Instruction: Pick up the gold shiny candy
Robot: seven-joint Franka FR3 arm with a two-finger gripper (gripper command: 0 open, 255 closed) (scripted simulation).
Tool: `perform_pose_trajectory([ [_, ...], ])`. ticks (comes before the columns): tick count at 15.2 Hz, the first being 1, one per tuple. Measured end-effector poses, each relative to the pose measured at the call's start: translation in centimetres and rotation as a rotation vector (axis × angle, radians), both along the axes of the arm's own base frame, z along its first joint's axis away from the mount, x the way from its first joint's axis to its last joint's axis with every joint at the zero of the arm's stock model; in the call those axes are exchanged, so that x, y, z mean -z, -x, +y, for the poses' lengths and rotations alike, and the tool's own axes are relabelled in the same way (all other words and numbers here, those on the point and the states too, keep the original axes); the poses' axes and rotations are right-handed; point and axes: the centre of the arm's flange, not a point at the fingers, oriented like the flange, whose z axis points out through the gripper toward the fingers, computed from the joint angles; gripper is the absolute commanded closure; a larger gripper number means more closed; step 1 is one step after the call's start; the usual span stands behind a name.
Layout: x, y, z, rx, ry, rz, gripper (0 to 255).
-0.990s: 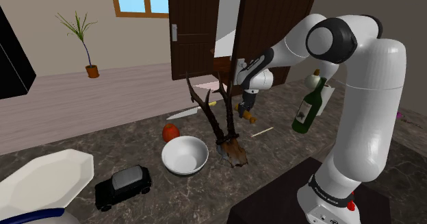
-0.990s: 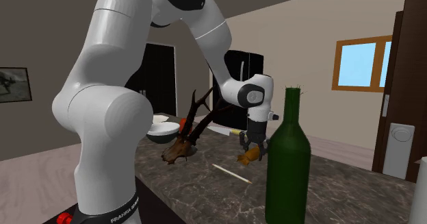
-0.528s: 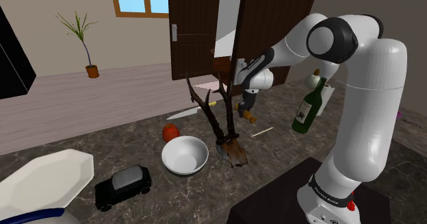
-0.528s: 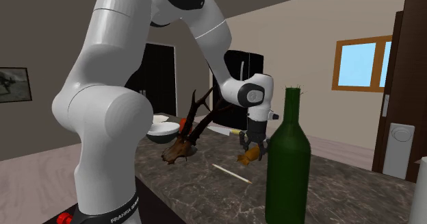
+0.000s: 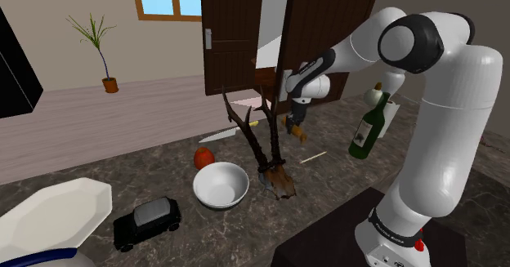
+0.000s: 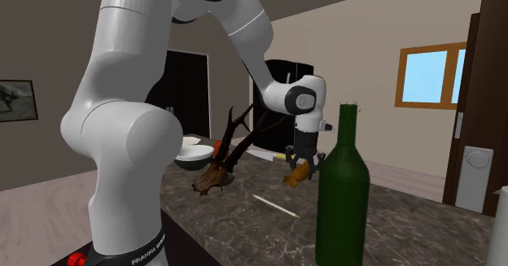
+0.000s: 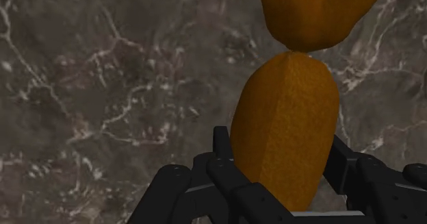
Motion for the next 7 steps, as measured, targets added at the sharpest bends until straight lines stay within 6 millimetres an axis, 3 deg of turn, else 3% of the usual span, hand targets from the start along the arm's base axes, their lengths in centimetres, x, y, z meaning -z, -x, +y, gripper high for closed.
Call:
perform_pose_trajectory([
  [7, -3.5, 0.0, 0.0, 0.0, 0.0, 0.0, 255],
])
